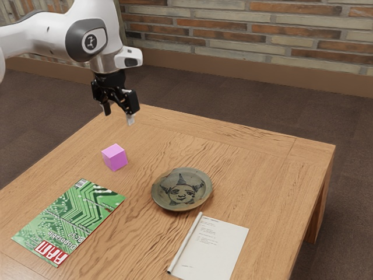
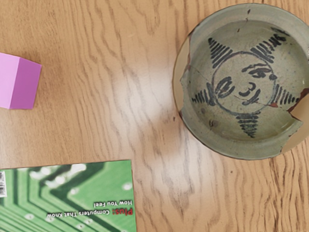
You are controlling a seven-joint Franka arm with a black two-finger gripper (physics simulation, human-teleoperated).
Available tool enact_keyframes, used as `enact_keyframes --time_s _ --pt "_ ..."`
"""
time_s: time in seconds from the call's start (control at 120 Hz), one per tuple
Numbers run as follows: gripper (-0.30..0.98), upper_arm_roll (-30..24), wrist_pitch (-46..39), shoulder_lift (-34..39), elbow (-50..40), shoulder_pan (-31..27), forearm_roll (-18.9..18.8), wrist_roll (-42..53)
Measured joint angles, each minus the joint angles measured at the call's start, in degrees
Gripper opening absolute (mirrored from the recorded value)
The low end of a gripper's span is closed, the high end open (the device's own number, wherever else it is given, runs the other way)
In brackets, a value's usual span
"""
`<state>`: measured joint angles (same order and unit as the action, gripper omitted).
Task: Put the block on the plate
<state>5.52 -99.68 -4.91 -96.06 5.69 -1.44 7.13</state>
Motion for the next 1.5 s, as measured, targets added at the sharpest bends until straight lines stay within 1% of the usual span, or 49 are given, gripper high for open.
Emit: enact_keyframes --time_s 0.142,0.258,0.392,0.558,0.675,0.742,0.792,0.958,1.1,1.367,1.5 --pt "0.69 -0.03 -0.22 -1.09 -0.11 -0.21 -0.18 0.75" --pt "0.69 -0.07 -1.93 -4.59 -0.68 -2.52 -0.33 1.19" --pt "0.69 -0.24 -6.20 -9.68 -1.04 -5.29 -0.38 1.60" --pt "0.69 -4.77 -13.52 -12.30 -3.86 -13.16 -0.67 2.47" --pt "0.69 -5.59 -20.39 -14.18 -6.70 -16.96 -1.11 5.18" --pt "0.69 -5.96 -23.88 -16.16 -6.55 -18.54 -1.25 7.53" --pt "0.69 -7.55 -25.91 -17.69 -5.68 -20.65 -1.32 9.39" --pt "0.69 -9.38 -30.05 -19.97 -4.40 -24.33 -1.53 15.14" --pt "0.69 -14.10 -31.85 -22.85 -2.00 -29.41 -3.34 19.93" --pt "0.69 -15.18 -35.58 -26.18 -1.44 -30.72 -5.19 27.25" --pt "0.69 -15.14 -37.49 -27.56 -1.44 -30.82 -5.19 29.35"
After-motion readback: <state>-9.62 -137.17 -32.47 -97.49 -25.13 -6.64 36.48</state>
